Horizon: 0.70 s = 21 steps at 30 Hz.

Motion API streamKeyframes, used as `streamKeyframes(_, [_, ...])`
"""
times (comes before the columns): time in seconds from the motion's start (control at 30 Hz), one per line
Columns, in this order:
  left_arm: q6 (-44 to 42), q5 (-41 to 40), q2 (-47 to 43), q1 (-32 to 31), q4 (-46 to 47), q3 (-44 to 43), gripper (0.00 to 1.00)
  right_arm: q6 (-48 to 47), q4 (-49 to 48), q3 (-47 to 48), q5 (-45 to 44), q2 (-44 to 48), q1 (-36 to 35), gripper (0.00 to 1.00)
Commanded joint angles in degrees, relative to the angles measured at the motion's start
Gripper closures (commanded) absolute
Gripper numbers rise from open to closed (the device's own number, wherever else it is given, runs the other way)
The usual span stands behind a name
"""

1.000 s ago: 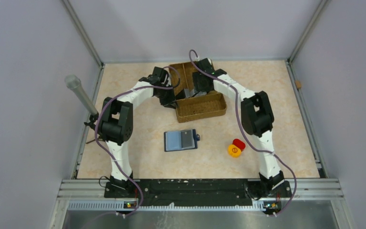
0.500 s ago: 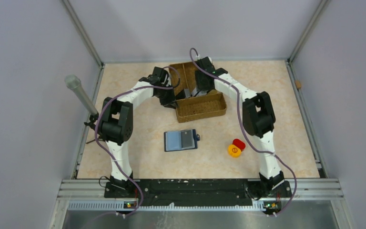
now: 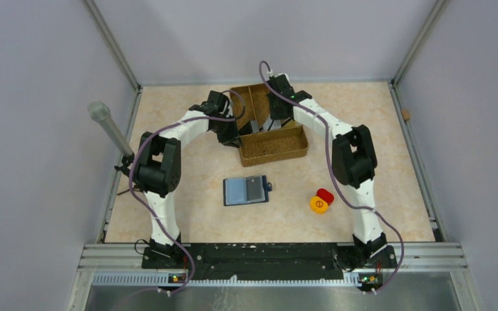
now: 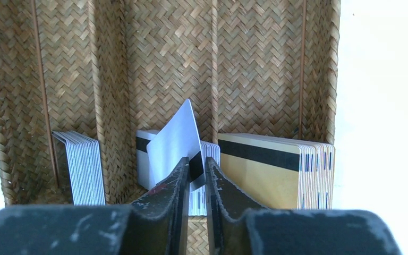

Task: Put the credit cards into the card holder
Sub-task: Pick up the credit card from the storage box.

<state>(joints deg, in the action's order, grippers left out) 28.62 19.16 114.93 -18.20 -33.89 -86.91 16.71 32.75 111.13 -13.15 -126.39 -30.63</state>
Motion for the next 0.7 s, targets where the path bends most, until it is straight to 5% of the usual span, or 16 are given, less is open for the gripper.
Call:
streamKeyframes(0.0, [-1.89, -1.43, 0.51, 0.27, -1.71, -0.42, 0.87, -0.36, -2.63, -0.3, -0.62, 4.28, 0.11, 0.89])
streamKeyframes(0.27, [-1.95, -0.96, 0.34, 0.27, -1.63, -0.54, 0.84, 1.04, -9.28, -5.22, 3.34, 9.07, 0.22, 1.0])
streamKeyframes(0.67, [-4.34, -1.12, -2.72, 0.63, -2.43, -2.02, 0.32, 4.46, -15.89, -14.29, 15.23, 23.15, 0.64, 1.0])
